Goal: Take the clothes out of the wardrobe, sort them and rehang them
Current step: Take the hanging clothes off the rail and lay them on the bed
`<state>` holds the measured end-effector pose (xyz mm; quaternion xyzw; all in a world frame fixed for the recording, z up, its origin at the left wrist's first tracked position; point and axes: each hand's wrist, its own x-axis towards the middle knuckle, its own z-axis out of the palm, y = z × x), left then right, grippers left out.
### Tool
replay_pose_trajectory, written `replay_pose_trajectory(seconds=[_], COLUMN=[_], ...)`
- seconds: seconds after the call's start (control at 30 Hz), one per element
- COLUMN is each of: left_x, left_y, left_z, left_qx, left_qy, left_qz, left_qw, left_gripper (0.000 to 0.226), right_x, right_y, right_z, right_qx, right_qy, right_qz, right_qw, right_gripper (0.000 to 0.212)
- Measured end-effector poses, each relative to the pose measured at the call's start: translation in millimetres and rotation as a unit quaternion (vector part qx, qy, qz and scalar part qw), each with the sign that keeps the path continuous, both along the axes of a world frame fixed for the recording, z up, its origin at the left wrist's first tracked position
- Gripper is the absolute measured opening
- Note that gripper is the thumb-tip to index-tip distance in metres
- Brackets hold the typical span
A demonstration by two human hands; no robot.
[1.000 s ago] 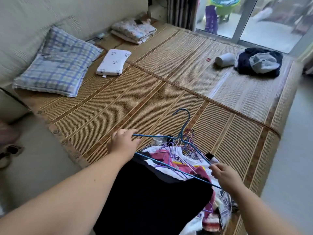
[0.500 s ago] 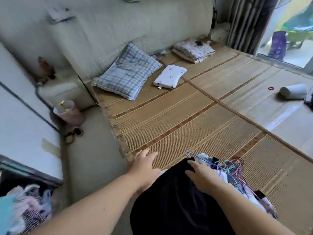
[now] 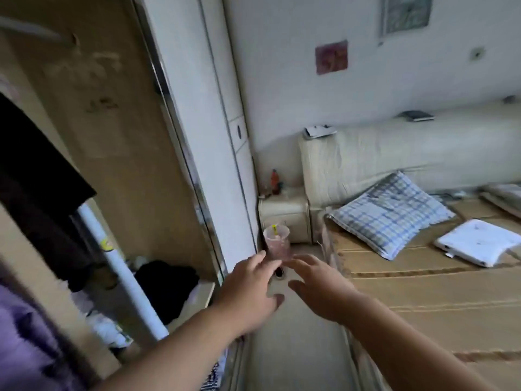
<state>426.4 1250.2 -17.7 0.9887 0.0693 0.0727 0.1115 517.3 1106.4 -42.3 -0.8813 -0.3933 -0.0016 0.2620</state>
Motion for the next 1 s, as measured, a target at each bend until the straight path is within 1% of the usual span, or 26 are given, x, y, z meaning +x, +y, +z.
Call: replay_pose_trajectory(seconds=[0.13,0.23,0.33,0.43,0.53,0.6,0.73,0.83,0.9,1.0], left_x=[-42.4,-63.9,-80.3,-94.2,-106.5,-112.1,-116.0,-111.4,-110.9,-109.2], left_y=[60.0,87.9,107.4,124.9,146.4,161.9,183.8,192.1,192.8,191.3], left_z=[54.6,106.6,158.1,201.1,237.4,259.2,299.4,326.8,343.0,357.7], left_qx=[0.032,0.093,0.172,0.272,0.345,0.375,0.430,0.463,0.472,0.507], left_qy=[-0.093,-0.180,-0.262,-0.317,-0.340,-0.339,-0.361,-0.365,-0.367,-0.350], left_qz=[0.079,0.146,0.199,0.245,0.310,0.349,0.410,0.449,0.473,0.504], left_qw=[0.992,0.968,0.928,0.875,0.818,0.789,0.719,0.671,0.647,0.605], left_gripper=[0.066,0.064,0.065,0.063,0.067,0.073,0.086,0.087,0.087,0.087], right_x=[-15.0,-27.8,-39.9,-43.1,-36.4,-29.2,-10.3,7.1,15.0,21.4], right_y=[83.9,135.9,179.5,216.4,251.9,274.0,318.8,354.3,378.4,414.1], right_z=[55.6,99.0,140.7,176.1,205.5,226.4,269.5,298.6,316.0,342.0], right_qx=[0.053,0.107,0.170,0.220,0.241,0.254,0.274,0.274,0.274,0.293], right_qy=[-0.052,-0.076,-0.091,-0.101,-0.108,-0.108,-0.095,-0.084,-0.089,-0.061], right_qz=[0.065,0.112,0.160,0.194,0.232,0.258,0.322,0.377,0.398,0.431], right_qw=[0.995,0.985,0.968,0.951,0.936,0.926,0.901,0.881,0.871,0.851], right_gripper=[0.052,0.055,0.056,0.055,0.055,0.056,0.057,0.056,0.053,0.049])
